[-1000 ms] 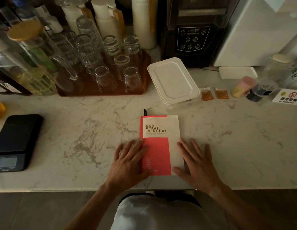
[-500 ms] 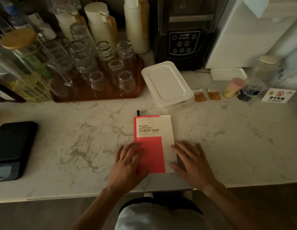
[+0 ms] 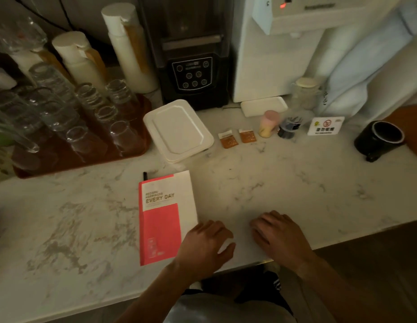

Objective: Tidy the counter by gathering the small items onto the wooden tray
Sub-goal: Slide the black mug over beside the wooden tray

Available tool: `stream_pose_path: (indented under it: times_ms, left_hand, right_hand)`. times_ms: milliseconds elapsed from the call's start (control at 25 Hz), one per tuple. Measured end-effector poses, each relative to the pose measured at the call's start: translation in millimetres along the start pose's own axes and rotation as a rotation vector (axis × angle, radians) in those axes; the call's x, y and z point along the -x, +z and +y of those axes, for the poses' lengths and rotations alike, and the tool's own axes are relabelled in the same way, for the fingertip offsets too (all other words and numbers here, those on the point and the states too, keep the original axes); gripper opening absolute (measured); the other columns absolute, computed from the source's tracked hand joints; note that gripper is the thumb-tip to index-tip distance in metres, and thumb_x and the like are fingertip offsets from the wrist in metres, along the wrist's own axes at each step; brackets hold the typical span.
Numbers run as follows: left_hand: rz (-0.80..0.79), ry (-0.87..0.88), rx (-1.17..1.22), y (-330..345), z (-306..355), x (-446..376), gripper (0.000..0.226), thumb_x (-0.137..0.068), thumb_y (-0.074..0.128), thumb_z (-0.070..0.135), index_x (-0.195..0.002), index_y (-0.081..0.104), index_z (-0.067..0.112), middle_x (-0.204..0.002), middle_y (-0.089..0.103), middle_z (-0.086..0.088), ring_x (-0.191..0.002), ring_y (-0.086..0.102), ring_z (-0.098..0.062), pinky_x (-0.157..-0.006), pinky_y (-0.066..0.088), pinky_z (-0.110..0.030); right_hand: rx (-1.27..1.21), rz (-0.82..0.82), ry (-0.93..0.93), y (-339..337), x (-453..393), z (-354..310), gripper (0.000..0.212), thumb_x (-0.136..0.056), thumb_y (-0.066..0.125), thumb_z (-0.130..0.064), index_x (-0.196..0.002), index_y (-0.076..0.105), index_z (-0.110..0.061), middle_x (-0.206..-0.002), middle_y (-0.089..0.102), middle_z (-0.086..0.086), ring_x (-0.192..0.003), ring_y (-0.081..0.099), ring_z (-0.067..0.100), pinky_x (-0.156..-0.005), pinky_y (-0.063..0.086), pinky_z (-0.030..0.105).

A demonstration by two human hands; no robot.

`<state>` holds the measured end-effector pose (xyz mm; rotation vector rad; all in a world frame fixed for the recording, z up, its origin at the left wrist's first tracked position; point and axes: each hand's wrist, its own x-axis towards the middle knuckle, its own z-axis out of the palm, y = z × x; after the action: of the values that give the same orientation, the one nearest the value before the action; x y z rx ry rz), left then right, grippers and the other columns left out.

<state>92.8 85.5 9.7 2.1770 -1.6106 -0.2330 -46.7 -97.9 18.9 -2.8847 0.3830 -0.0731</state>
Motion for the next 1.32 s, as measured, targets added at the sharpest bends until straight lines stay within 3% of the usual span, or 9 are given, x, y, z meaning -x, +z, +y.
stream_pose_path:
  times_ms: [120, 280, 440, 560, 720, 880, 1080, 1320]
  left_hand:
    - [-0.181, -0.073, -0.115, 15.2, 24.2, -41.9, 0.040, -0.091, 0.039, 0.053, -0.107, 0.063, 0.025, -0.109, 0.062, 0.006, -0.099, 0.058, -0.015, -0.085, 0.049, -0.033]
    - [-0.180, -0.131, -0.231, 37.5, 56.5, -86.1, 0.040, -0.088, 0.036, 0.053, -0.104, 0.061, 0.025, -0.106, 0.060, 0.004, -0.097, 0.056, -0.018, -0.085, 0.046, -0.033]
    - [-0.139, -0.182, -0.231, 55.3, 87.7, -120.5, 0.035, -0.086, 0.043, 0.049, -0.099, 0.063, 0.024, -0.101, 0.061, 0.003, -0.093, 0.058, -0.019, -0.079, 0.049, -0.035]
    - [-0.124, -0.234, -0.222, 62.5, 103.4, -135.4, 0.030, -0.085, 0.047, 0.047, -0.097, 0.063, 0.025, -0.099, 0.062, 0.004, -0.089, 0.059, -0.018, -0.076, 0.049, -0.032]
    - [-0.157, -0.261, -0.216, 65.8, 113.9, -147.7, 0.033, -0.087, 0.042, 0.051, -0.101, 0.061, 0.028, -0.104, 0.060, 0.007, -0.093, 0.058, -0.015, -0.080, 0.047, -0.030]
    - [-0.206, -0.158, -0.234, 67.2, 114.8, -168.4, 0.039, -0.088, 0.037, 0.053, -0.108, 0.059, 0.027, -0.111, 0.059, 0.004, -0.098, 0.056, -0.016, -0.084, 0.046, -0.032]
    - [-0.216, 0.010, -0.273, 75.9, 116.7, -209.1, 0.040, -0.089, 0.040, 0.049, -0.111, 0.060, 0.022, -0.110, 0.059, -0.001, -0.098, 0.057, -0.022, -0.080, 0.047, -0.037]
    - [-0.222, 0.268, -0.298, 94.8, 136.3, -253.2, 0.032, -0.085, 0.054, 0.043, -0.100, 0.067, 0.018, -0.098, 0.064, -0.004, -0.084, 0.062, -0.025, -0.068, 0.051, -0.036]
  right_hand:
    - [0.040, -0.094, 0.002, -16.9, 9.0, 46.8, 0.013, -0.088, 0.059, -0.025, -0.091, 0.069, -0.018, -0.091, 0.066, 0.000, -0.088, 0.062, 0.025, -0.069, 0.047, 0.036]
    - [0.029, -0.204, -0.088, -32.8, 12.9, 107.6, 0.025, -0.094, 0.042, -0.030, -0.104, 0.063, -0.021, -0.103, 0.061, -0.002, -0.098, 0.056, 0.021, -0.077, 0.041, 0.035]
    - [0.049, -0.197, -0.180, -49.9, 12.1, 161.6, 0.013, -0.088, 0.055, -0.026, -0.091, 0.066, -0.020, -0.088, 0.063, 0.000, -0.083, 0.061, 0.023, -0.067, 0.046, 0.034]
    - [0.028, -0.212, -0.197, -56.9, 10.9, 188.5, 0.019, -0.091, 0.048, -0.027, -0.097, 0.064, -0.019, -0.096, 0.061, 0.000, -0.090, 0.058, 0.022, -0.072, 0.045, 0.036]
    - [0.015, -0.172, -0.222, -60.5, 7.8, 209.7, 0.014, -0.088, 0.053, -0.026, -0.090, 0.065, -0.020, -0.093, 0.061, -0.001, -0.088, 0.059, 0.021, -0.069, 0.047, 0.036]
    - [0.026, -0.166, -0.188, -61.5, 8.0, 224.1, 0.018, -0.088, 0.053, -0.026, -0.099, 0.066, -0.020, -0.104, 0.063, 0.000, -0.094, 0.059, 0.023, -0.074, 0.049, 0.039]
    - [0.064, -0.162, -0.020, -67.7, 25.0, 241.7, 0.024, -0.083, 0.060, -0.025, -0.105, 0.069, -0.019, -0.105, 0.065, 0.002, -0.091, 0.062, 0.024, -0.071, 0.053, 0.040]
    - [0.063, -0.110, 0.213, -82.4, 62.3, 273.0, 0.024, -0.080, 0.068, -0.021, -0.104, 0.070, -0.018, -0.103, 0.069, 0.005, -0.088, 0.065, 0.030, -0.073, 0.053, 0.042]
